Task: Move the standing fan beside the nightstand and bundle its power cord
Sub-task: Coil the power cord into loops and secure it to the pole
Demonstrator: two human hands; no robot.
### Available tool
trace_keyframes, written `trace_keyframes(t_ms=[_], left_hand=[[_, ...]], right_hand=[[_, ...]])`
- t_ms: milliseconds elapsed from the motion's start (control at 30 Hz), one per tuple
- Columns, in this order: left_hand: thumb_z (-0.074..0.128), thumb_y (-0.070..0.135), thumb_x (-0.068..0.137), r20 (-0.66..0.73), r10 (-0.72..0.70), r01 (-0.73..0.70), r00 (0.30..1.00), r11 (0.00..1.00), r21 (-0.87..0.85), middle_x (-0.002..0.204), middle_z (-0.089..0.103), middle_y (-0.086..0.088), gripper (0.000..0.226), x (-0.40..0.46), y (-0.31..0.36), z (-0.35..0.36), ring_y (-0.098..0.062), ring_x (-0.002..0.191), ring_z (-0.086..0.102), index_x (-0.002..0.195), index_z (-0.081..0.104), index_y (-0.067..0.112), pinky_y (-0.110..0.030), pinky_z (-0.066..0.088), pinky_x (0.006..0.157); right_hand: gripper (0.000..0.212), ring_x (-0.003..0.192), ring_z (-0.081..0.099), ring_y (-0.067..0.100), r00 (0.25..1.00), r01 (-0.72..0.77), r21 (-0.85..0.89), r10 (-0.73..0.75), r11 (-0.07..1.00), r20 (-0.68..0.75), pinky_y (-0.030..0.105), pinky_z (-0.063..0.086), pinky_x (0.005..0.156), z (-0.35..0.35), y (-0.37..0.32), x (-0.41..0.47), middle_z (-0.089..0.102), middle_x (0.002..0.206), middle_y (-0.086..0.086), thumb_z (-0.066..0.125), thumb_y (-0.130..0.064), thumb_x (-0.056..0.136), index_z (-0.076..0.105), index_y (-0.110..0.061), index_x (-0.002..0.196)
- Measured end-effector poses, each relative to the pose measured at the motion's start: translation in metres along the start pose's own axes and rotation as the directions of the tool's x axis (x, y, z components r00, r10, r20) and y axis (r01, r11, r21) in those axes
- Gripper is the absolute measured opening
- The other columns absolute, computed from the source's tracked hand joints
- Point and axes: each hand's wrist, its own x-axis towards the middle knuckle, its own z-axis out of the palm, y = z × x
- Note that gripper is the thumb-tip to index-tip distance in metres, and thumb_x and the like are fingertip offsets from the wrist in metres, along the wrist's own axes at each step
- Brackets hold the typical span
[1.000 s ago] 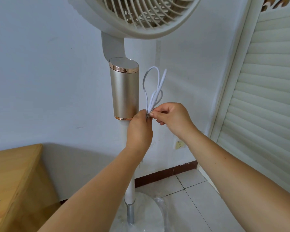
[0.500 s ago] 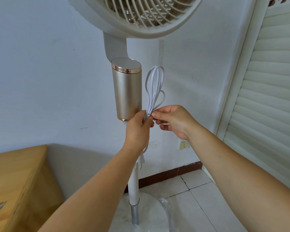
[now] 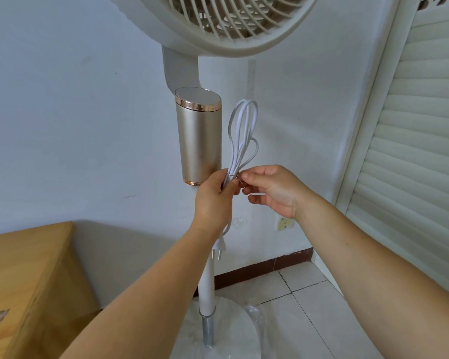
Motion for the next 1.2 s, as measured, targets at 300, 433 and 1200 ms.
trace_keyframes(t_ms=[300,433,1200], left_hand=[[0.049,0.011,0.091,-0.022,-0.037,0.037,0.999,0.999,-0.009,0.069,0.057,0.001,0.016,0.003,-0.001,0.003,-0.004,0.064,0.050,0.091,0.061,0.002,-0.004,0.039,0.053],[0.049,0.012,0.091,-0.016,-0.041,0.040,0.999,0.999,-0.015,0.070,0.058,0.000,0.016,0.004,0.000,0.003,-0.006,0.067,0.052,0.091,0.062,0.003,-0.003,0.040,0.056],[0.047,0.011,0.093,0.017,-0.027,0.026,0.999,0.999,0.041,0.067,0.056,0.005,0.014,0.004,0.000,0.003,-0.004,0.063,0.052,0.090,0.060,0.005,0.000,0.040,0.055]], right_hand=[[0.017,0.072,0.062,-0.005,0.944,0.283,-0.441,-0.328,0.852,-0.027,0.008,0.049,0.066,-0.005,0.006,-0.002,0.069,0.083,-0.009,0.067,-0.007,0.081,0.070,-0.022,0.088],[0.014,0.075,0.062,-0.002,0.891,0.371,-0.537,-0.454,0.758,-0.025,0.008,0.048,0.071,-0.003,0.012,-0.002,0.068,0.086,-0.005,0.067,-0.010,0.082,0.071,-0.012,0.095],[0.009,0.068,0.063,0.028,0.531,0.396,-0.898,-0.749,-0.194,0.396,0.030,0.053,0.058,0.000,0.003,-0.003,0.069,0.075,0.011,0.068,-0.015,0.081,0.069,-0.006,0.083]])
